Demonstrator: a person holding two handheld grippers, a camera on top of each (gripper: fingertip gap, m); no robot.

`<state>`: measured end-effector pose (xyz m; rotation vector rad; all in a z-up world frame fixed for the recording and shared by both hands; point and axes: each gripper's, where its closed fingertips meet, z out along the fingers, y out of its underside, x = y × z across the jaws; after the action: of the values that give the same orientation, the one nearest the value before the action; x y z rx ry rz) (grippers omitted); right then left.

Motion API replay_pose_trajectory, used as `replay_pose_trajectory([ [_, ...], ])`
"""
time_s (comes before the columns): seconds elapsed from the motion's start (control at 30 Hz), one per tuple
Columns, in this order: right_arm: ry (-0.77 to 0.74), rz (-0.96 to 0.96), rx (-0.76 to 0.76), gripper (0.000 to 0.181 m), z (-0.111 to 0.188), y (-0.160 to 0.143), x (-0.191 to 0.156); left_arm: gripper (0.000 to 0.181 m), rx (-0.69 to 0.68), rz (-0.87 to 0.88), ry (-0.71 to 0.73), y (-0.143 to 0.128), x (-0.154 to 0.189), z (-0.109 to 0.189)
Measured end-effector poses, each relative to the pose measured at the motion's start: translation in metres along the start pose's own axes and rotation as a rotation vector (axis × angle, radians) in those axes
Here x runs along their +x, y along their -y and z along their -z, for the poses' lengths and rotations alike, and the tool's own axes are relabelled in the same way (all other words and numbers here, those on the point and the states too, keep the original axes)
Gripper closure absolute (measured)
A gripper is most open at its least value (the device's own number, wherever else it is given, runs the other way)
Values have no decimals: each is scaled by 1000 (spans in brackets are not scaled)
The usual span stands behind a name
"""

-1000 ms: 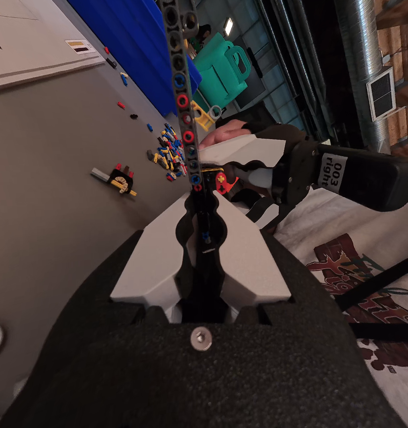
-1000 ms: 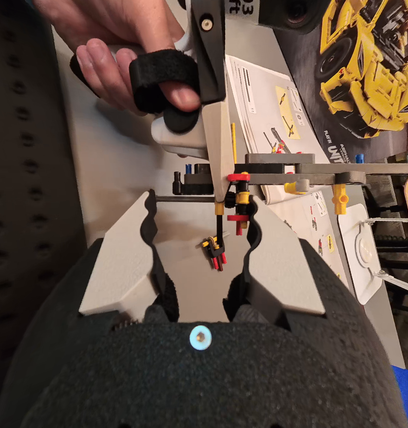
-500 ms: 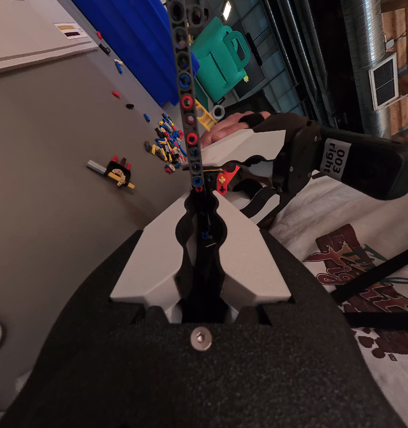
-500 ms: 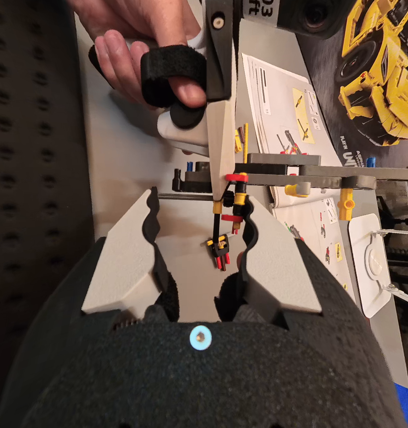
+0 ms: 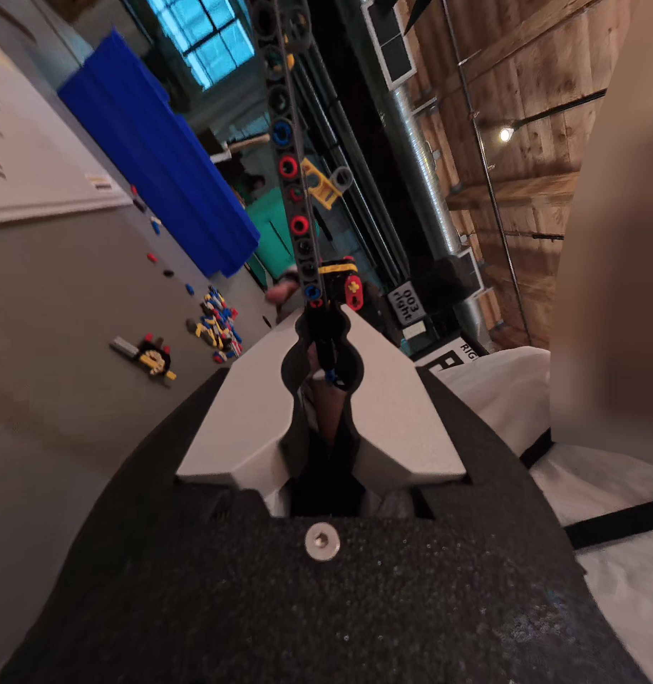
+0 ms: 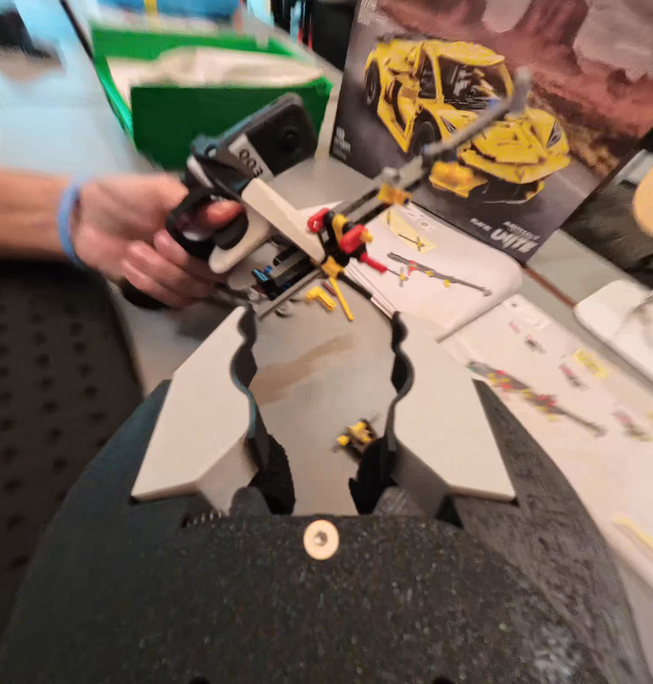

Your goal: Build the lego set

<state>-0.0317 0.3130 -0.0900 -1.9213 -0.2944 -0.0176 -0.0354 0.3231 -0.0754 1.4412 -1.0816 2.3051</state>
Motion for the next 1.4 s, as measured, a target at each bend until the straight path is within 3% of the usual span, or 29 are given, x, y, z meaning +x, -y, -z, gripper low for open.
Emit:
replay_pose_trajectory([
  [0.1,145,-355,156,146,-1,4,-18,176,52,-109,-2,11,11,3],
  [0.2,291,-578,261,153,-2,10,-30,176,88,-119,-57,16,24,5],
  [0.3,354,-628,330,159,1,20,-36,175,61,-154,-47,10,25,3],
  [0.4,385,-633,338,177,2,21,-40,175,21,-218,-47,2,31,-2],
  [0.53,433,-586,316,179,5,13,-47,175,-91,-335,-22,-13,36,-5],
  [0.67,410,-473,331,180,12,12,-47,175,-131,-242,-80,-20,39,-6],
  [0.8,347,-320,291,179,13,2,-48,175,-217,-360,-23,-30,36,-5],
  [0.9,345,-285,300,179,15,2,-45,173,-229,-421,5,-32,37,-6],
  [1.0,356,-293,324,179,17,4,-43,153,-266,-488,17,-36,39,-7],
  [1.17,351,-329,321,179,14,2,-41,152,-259,-553,86,-31,33,-6],
  [1.4,232,-313,335,179,13,1,-26,147,-241,-582,184,-22,20,-1],
])
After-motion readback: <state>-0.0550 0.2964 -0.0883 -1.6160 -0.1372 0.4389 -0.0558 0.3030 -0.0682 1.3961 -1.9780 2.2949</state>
